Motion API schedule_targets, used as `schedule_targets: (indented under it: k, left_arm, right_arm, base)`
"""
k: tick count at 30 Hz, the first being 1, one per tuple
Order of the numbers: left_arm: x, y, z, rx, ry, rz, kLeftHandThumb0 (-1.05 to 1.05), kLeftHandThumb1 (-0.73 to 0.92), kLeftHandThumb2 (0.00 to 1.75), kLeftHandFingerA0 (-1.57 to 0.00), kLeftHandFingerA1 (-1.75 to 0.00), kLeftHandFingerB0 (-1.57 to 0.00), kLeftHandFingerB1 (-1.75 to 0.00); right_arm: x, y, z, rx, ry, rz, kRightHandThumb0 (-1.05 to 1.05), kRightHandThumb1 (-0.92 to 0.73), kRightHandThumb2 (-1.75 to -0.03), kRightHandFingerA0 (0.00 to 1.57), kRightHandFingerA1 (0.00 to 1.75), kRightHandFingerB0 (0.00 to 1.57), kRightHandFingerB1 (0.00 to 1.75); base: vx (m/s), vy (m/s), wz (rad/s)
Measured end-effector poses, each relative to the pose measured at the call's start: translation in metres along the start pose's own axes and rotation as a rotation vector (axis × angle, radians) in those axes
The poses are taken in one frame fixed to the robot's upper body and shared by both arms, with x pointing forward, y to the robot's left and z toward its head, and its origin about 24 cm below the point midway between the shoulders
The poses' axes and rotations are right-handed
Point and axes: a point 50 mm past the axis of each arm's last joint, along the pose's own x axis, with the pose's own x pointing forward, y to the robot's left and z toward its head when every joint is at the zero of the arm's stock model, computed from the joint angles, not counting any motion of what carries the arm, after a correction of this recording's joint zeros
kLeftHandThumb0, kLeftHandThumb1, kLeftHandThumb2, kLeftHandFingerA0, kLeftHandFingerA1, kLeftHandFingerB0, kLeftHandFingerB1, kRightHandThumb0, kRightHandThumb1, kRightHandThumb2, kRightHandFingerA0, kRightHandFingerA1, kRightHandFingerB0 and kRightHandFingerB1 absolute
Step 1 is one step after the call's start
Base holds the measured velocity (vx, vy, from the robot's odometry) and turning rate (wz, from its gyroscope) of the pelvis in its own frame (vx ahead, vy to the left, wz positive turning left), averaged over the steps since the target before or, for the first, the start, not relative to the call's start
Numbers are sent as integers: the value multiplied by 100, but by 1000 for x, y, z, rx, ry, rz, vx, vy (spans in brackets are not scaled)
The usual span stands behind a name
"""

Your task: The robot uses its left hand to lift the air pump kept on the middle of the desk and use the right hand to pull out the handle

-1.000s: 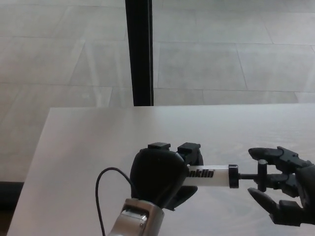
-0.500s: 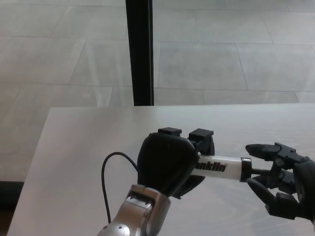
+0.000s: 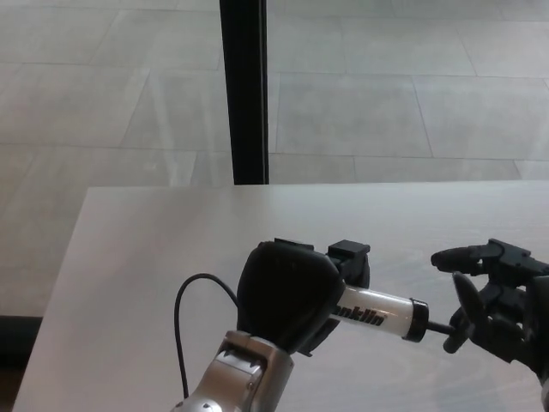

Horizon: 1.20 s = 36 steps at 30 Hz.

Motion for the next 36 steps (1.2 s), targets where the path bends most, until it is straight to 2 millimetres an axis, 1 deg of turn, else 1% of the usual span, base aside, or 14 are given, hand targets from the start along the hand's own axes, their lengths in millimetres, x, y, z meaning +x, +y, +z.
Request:
schedule_targets:
  k: [7,8,12,15,16,17,18,19,20,21,22,26,29,36]
  left_arm:
    - [-2,-2,0,-2,6,-14,-6,40,124,-125,-140,-102,-118]
    - [-2,-2,0,-4,8,-12,-4,29,144,-96,-172,-89,-135]
    - [-1,-1,-2,-15,24,-5,-4,27,152,-99,-175,-89,-139]
    - [0,-1,-3,-23,34,-1,-6,24,151,-98,-170,-91,-133]
    - [0,-1,-3,-22,36,-1,-5,23,150,-97,-172,-91,-135]
    - [0,-1,-4,-22,36,0,-5,23,150,-97,-172,-91,-135]
    - [0,0,-4,-24,38,1,-5,26,149,-97,-175,-90,-139]
    - [0,0,-4,-26,40,2,-4,30,146,-97,-174,-90,-136]
    - [1,0,-4,-30,43,4,-6,38,126,-126,-143,-104,-122]
    - [1,0,-4,-34,46,7,-6,38,126,-126,-143,-104,-122]
    - [1,0,-4,-38,50,9,-3,28,148,-98,-175,-89,-142]
    - [2,1,-5,-56,69,20,-4,31,148,-95,-175,-87,-143]
    - [4,1,-4,-74,78,27,-3,29,149,-95,-174,-91,-141]
    - [2,1,-5,-101,99,29,-2,31,146,-96,-173,-91,-143]
  right_arm:
    - [-1,0,1,1,-44,-14,-19,-70,-80,87,160,91,75]
    - [-2,1,0,0,-44,-10,-19,-71,-80,88,160,91,71]
    - [-4,3,-2,-4,-42,5,-30,-76,-68,83,158,81,56]
    - [-5,3,-3,-7,-43,23,-47,-73,-62,80,112,48,36]
    - [-5,3,-3,-12,-43,31,-59,-58,-95,76,93,33,50]
    - [-5,3,-3,-15,-43,38,-59,-58,-95,76,93,33,50]
    - [-5,4,-3,-20,-42,48,-54,-72,-61,64,87,36,32]
    - [-5,4,-4,-26,-40,57,-58,-71,-61,51,93,34,32]
    - [-5,4,-4,-37,-38,70,-59,-67,-61,40,85,34,32]
    - [-6,4,-5,-51,-35,85,-59,-67,-61,40,85,34,32]
    - [-6,4,-6,-61,-31,96,-59,-66,-60,34,85,34,33]
    - [-7,4,-10,-100,-14,128,-57,-63,-58,28,75,35,31]
    - [-8,5,-13,-121,-2,148,-59,-63,-60,13,54,23,32]
    - [-10,6,-16,-167,10,188,-58,-61,-59,18,57,29,31]
  base:
    - [0,0,0]
    - [0,0,0]
    - [0,0,0]
    - [0,0,0]
    - [0,0,0]
    - [0,0,0]
    - [0,0,0]
    - [0,0,0]
    - [0,0,0]
    - [0,0,0]
    - [0,0,0]
    - [0,0,0]
    - [0,0,0]
    - [0,0,0]
